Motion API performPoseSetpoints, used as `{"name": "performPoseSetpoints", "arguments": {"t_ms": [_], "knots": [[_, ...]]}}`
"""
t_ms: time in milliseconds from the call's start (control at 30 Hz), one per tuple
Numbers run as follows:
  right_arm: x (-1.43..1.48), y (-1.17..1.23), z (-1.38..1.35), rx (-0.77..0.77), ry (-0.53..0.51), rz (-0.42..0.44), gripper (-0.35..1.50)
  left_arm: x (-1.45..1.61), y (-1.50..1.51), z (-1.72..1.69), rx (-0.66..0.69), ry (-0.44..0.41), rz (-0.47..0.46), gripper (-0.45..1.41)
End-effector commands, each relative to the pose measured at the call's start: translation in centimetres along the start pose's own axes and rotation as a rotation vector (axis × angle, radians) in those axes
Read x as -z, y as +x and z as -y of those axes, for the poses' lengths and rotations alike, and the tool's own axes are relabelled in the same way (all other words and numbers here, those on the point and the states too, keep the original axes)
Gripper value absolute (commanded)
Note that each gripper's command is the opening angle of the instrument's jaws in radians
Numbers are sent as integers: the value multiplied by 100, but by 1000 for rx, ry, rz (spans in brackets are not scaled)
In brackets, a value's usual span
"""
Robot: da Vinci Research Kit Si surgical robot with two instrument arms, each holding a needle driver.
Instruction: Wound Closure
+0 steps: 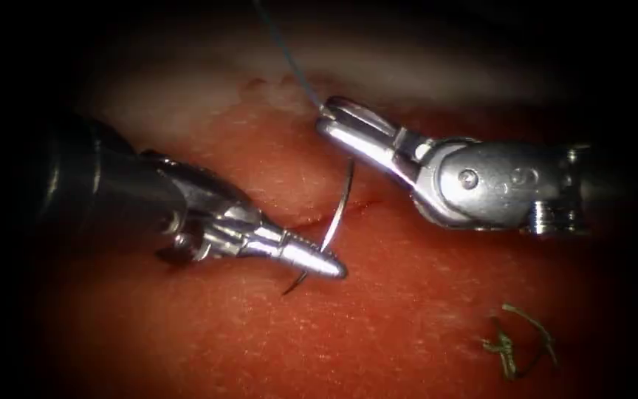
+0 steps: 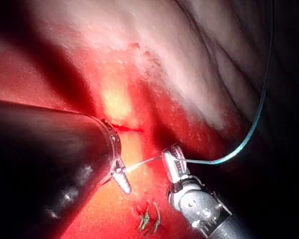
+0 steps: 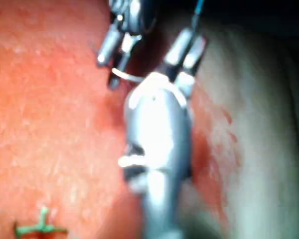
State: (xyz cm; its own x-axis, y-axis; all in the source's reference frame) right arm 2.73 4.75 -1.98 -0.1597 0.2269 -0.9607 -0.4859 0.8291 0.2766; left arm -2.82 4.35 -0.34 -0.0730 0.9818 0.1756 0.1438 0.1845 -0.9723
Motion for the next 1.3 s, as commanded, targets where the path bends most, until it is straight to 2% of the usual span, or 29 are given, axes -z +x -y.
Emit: {"name": "performPoseSetpoints", "arguments": {"t_ms": [33, 100, 133, 167, 333, 533, 567, 633, 667, 767, 867, 900, 933, 1100, 1300], "knots": [[-4, -6, 6, -6, 2, 0, -35, -4, -3, 8, 2, 0, 1, 50], [-4, -3, 7, -8, 8, 0, -35, 1, -4, 7, 2, 0, 1, 8], [-4, -3, 7, -8, 8, 0, -35, 3, -5, 7, 3, 0, 3, -22], [-4, -3, 7, -8, 11, -1, -35, 6, -7, 5, 4, 4, 8, -35], [-5, -4, 8, -51, 26, 15, -35, 8, -8, 5, 7, 31, 30, -35], [-6, -2, 7, -147, 45, 31, -35, 13, -5, 1, 15, 79, -17, -35], [-7, 2, 6, -164, 30, 32, 20, 16, -2, -2, 25, 112, -38, -35], [-8, 7, 4, -172, 3, 33, 69, 19, 0, -5, 10, 141, -60, -35], [-10, 15, 1, -172, -31, 68, 106, 23, 2, -9, -17, 165, -81, -35], [-12, 24, 0, -164, -57, 179, 124, 27, 4, -14, -42, 207, -124, -35], [-13, 31, 2, -153, -96, 255, 126, 28, 3, -16, -76, 269, -154, -35], [-13, 31, 2, -153, -96, 255, 126, 28, 3, -16, -76, 269, -154, -35], [-13, 36, 4, -142, -144, 312, 126, 29, 1, -16, -92, 309, -174, -35], [-17, 44, 8, -85, -245, 409, 123, 25, -6, -18, -111, 385, -225, -35], [-22, 54, 13, 3, -305, 442, 114, 19, -9, -19, -114, 395, -246, -35]]}}
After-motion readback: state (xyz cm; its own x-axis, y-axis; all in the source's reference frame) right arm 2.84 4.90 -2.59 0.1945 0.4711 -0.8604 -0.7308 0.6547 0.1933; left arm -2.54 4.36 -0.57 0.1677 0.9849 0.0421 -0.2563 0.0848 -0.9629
